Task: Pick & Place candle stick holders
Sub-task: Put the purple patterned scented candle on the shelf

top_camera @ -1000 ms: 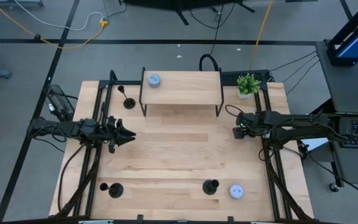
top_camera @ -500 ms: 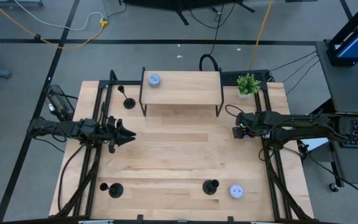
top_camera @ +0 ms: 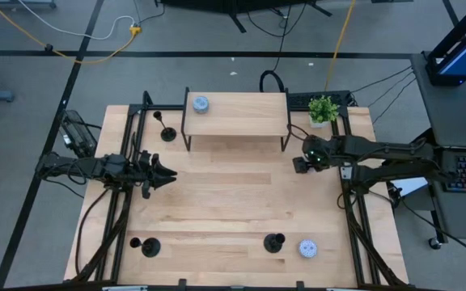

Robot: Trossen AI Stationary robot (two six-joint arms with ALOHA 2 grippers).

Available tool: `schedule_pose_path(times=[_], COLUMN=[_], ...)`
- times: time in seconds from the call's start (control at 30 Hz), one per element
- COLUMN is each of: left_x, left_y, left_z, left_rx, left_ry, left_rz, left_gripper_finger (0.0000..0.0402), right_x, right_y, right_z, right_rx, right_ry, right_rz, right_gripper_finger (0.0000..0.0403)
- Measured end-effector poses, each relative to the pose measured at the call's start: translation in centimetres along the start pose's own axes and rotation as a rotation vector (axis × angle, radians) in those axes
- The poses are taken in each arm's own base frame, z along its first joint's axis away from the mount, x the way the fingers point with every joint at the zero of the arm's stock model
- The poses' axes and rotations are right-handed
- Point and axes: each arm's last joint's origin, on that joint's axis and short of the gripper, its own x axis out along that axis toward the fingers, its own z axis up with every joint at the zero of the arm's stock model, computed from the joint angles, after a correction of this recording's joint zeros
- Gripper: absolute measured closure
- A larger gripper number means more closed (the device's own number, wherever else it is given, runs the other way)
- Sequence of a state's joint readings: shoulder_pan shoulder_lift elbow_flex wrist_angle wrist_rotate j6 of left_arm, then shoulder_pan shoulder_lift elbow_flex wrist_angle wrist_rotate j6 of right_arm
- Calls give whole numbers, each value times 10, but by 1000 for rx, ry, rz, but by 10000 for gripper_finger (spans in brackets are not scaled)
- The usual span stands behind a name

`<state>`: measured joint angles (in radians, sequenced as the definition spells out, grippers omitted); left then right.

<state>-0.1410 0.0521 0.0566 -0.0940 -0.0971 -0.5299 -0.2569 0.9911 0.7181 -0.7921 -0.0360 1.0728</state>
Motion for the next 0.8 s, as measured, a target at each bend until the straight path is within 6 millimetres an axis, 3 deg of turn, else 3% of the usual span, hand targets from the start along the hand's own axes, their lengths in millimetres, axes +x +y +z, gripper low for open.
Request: schedule_pose_path(times=[0.43, 0.57, 0.8], left_x=[0, 0, 0], left_y=[0, 0, 0], left_z=[0, 0, 0], left_rx=[1, -2, -15], left_ry=[-5, -5, -6], left_rz=[8, 7, 8], left_gripper_finger=[270, 270, 270], right_x=[-34, -40, -52], right_y=[79, 106, 150], right_z=[-11, -6, 15], right_rx=[-130, -179, -304], right_ry=[-46, -100, -176], right_rz=[476, 607, 648], right_gripper_finger=[109, 109, 109])
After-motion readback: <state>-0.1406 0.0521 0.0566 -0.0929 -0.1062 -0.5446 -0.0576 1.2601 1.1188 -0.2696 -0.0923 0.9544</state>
